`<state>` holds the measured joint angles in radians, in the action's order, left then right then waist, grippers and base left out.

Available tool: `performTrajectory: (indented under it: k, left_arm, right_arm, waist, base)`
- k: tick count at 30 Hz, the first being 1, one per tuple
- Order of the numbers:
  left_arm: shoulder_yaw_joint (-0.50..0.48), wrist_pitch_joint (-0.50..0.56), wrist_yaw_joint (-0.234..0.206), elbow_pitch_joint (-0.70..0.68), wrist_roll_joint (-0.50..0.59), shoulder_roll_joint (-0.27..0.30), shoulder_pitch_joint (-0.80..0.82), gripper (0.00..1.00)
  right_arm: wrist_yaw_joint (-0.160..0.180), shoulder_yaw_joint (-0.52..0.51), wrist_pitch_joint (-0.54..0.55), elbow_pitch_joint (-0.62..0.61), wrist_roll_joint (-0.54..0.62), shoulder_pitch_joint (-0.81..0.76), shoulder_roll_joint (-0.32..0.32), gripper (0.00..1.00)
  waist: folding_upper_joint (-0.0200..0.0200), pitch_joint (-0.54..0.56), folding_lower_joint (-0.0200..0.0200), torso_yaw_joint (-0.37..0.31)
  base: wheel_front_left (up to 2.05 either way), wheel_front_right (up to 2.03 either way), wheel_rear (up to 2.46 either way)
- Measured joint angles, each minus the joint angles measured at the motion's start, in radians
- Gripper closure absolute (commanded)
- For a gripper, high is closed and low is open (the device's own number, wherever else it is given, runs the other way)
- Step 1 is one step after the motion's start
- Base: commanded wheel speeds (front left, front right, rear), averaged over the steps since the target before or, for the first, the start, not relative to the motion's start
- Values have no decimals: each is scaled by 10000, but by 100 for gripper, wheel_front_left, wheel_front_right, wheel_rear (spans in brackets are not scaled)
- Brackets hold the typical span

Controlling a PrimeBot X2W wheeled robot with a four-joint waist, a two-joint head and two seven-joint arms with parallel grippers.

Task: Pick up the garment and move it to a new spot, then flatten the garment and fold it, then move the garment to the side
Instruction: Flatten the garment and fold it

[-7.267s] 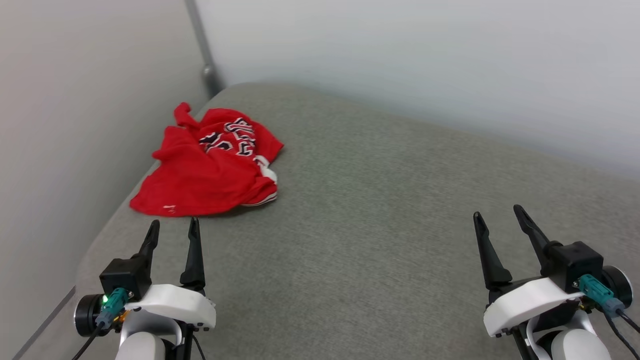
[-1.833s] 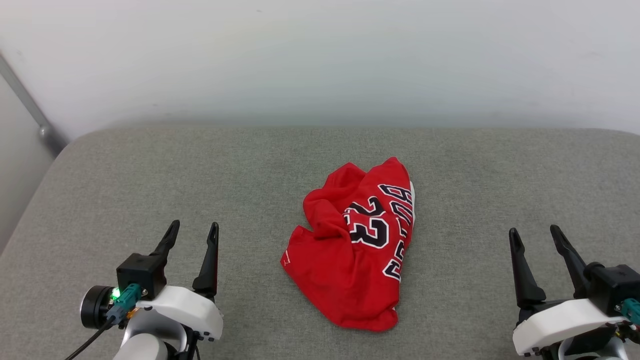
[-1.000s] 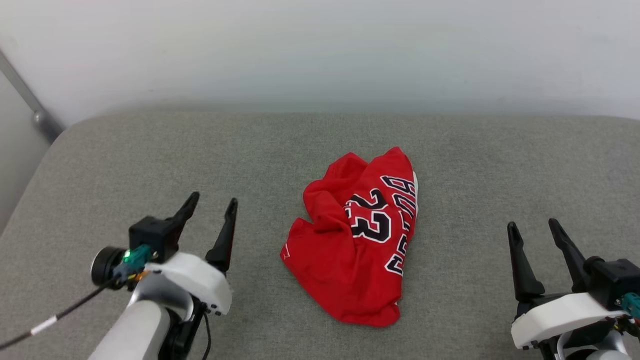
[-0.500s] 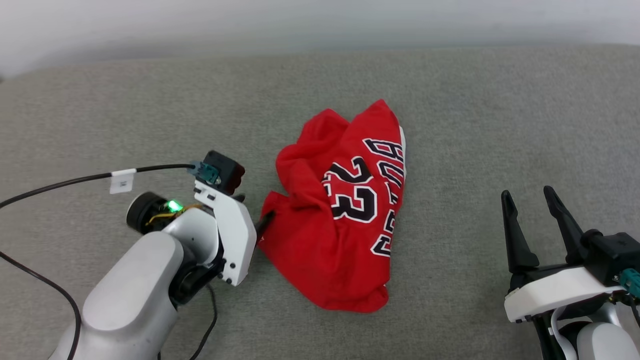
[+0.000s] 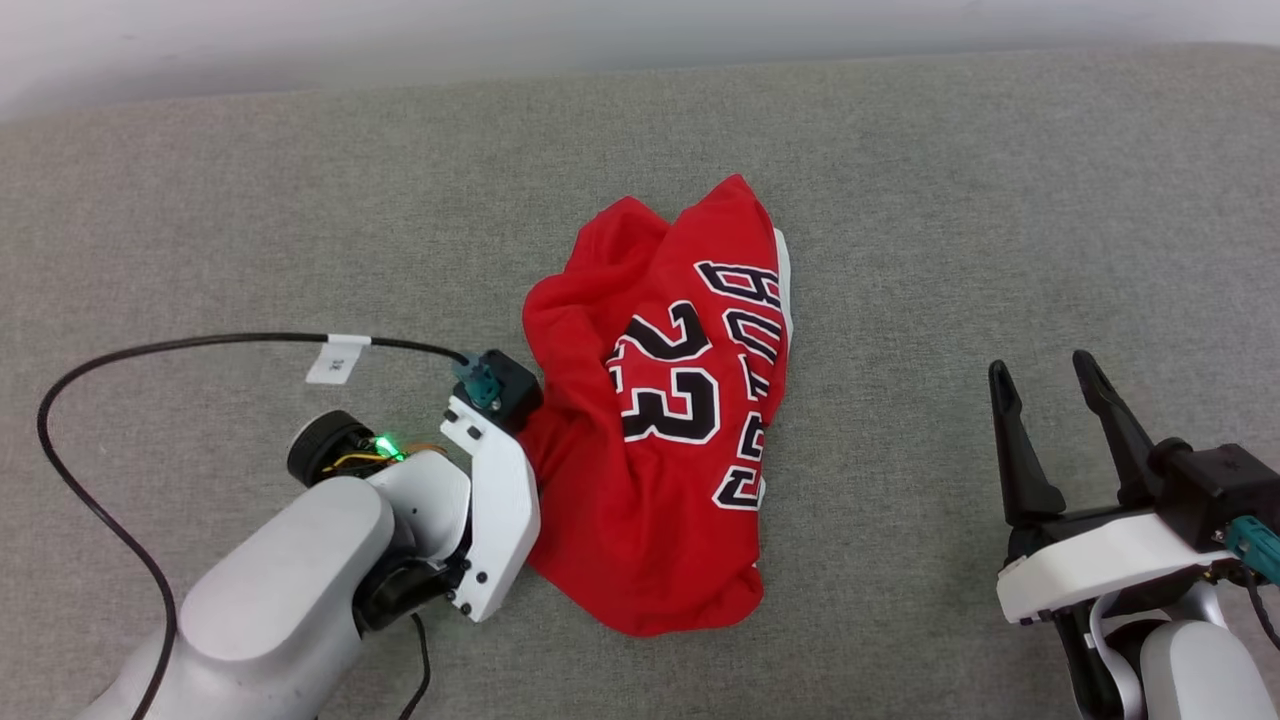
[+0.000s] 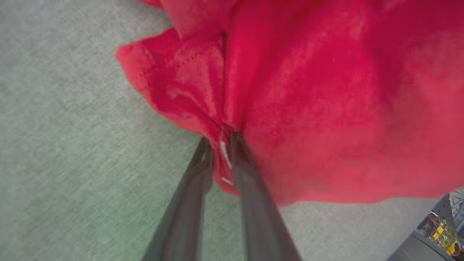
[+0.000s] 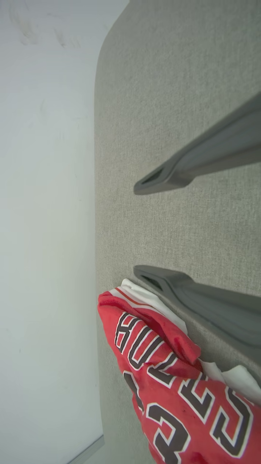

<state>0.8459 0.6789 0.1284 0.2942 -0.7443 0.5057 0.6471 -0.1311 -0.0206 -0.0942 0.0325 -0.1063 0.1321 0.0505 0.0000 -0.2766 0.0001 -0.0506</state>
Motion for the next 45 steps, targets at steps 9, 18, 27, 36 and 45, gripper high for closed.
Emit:
performTrajectory:
  k: [9, 18, 27, 36, 45]
  left_arm:
    - [-623, -2040, -598, -251, 123, 276, -349, 100]
    - [-2510, -3712, -2778, -1563, -637, 1402, -2569, 100]
    - [-3893, -4777, -4142, -1680, -1871, 1789, -5319, 100]
    - [-4025, -6171, -4378, -1620, -1653, 1248, -5985, 0]
    - [-4042, -8560, -4372, -2134, -309, 796, -5195, 0]
  right_arm:
    - [0, -90, 58, 73, 184, -200, -2, 0]
    - [0, -374, 253, -119, 207, -581, 0, 0]
    - [0, -416, 477, -380, 251, -888, -2, 0]
    - [0, -483, 702, -543, 270, -1182, 0, 0]
    - [0, -520, 920, -723, 276, -1397, 0, 0]
  waist:
    - [0, 427, 0, 252]
    - [0, 1024, -1, 831]
    - [0, 1424, 0, 1089]
    - [0, 1906, -1, 989]
    - [0, 2373, -2, 1026]
  base:
    - [0, 0, 0]
    - [0, 0, 0]
    - [0, 0, 0]
    - [0, 0, 0]
    - [0, 0, 0]
